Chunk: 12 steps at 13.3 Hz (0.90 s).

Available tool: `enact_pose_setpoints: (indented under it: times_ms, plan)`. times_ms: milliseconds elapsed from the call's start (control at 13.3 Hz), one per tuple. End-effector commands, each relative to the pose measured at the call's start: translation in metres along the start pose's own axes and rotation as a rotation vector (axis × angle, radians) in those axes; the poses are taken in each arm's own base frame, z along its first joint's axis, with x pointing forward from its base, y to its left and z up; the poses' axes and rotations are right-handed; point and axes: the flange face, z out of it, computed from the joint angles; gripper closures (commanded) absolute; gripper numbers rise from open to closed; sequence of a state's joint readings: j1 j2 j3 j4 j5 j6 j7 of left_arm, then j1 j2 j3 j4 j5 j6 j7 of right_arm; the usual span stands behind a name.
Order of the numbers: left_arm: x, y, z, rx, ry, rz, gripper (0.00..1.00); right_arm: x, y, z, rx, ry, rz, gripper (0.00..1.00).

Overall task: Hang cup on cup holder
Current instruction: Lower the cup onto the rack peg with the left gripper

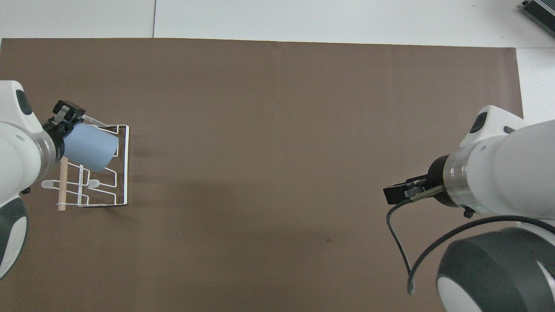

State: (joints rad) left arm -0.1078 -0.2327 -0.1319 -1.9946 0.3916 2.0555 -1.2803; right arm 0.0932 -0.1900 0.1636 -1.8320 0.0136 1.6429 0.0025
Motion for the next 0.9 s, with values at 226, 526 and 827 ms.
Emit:
enact_pose_setpoints:
  times_ms: [226, 526, 827]
  plan:
    - [0.003, 0.02, 0.049, 0.079, 0.179, 0.158, 1.0, -0.012, 0.047, -0.001, -0.013, -0.042, 0.137, 0.0]
    - [0.002, 0.019, 0.087, 0.141, 0.237, 0.164, 1.0, -0.015, 0.064, 0.002, -0.003, -0.043, 0.168, 0.0]
    - [-0.004, 0.019, 0.1, 0.133, 0.296, 0.159, 1.0, -0.015, 0.064, 0.002, 0.003, -0.041, 0.171, 0.0]
